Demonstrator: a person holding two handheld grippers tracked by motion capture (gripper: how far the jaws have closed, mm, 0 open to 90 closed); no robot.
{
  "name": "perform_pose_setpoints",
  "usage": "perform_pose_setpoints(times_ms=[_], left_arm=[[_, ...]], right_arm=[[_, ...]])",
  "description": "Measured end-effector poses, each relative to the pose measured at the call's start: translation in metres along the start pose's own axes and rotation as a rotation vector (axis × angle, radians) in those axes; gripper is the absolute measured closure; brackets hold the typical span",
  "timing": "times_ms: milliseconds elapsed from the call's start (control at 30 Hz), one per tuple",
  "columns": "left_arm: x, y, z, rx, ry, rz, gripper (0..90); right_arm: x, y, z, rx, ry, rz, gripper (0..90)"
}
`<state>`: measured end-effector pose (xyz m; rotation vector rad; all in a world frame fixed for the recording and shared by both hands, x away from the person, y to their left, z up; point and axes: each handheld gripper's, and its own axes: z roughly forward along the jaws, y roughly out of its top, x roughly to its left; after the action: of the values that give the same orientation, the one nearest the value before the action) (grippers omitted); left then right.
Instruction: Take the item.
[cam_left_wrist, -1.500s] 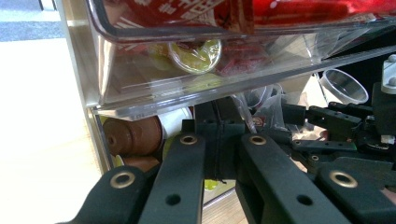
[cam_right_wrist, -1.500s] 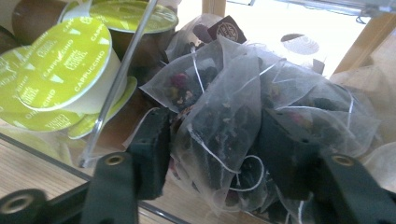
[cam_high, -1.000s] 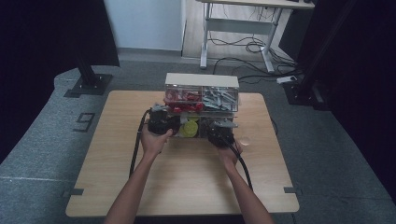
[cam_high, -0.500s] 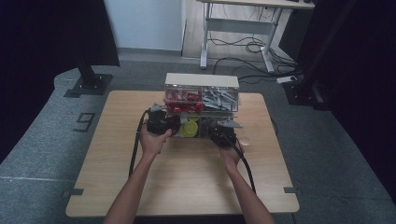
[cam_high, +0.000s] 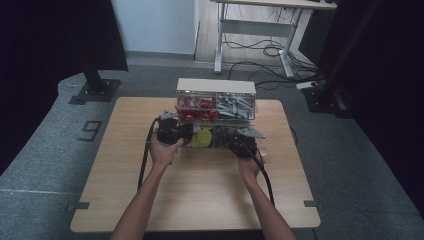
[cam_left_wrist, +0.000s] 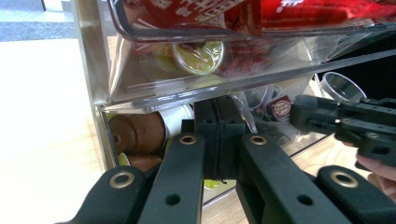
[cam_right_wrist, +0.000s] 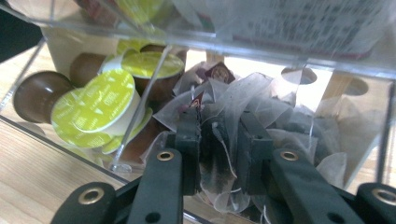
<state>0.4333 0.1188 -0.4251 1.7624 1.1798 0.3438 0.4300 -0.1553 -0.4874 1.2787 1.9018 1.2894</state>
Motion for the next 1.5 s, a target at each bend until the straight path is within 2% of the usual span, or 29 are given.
perform_pose_setpoints(times_ms=[267, 1067, 1200, 1500], left_arm=[[-0.001, 0.0, 0.0, 0.003, 0.002, 0.003, 89.5], [-0.001, 0.0, -0.001, 0.0, 0.002, 0.004, 89.5], [-0.001, 0.0, -0.001, 0.0, 0.001, 0.005, 89.4], [-0.001, -0.001, -0.001, -0.002, 0.003, 0.005, 89.3]], right_arm=[[-0.003, 0.007, -0.011, -0.037, 0.014, 0.005, 73.2], [-0.008, 0.005, -0.008, -0.019, 0.015, 0.012, 70.0], [-0.01, 0.005, -0.008, -0.018, 0.016, 0.022, 73.5], [-0.015, 0.006, -0.014, -0.035, 0.009, 0.033, 74.7]])
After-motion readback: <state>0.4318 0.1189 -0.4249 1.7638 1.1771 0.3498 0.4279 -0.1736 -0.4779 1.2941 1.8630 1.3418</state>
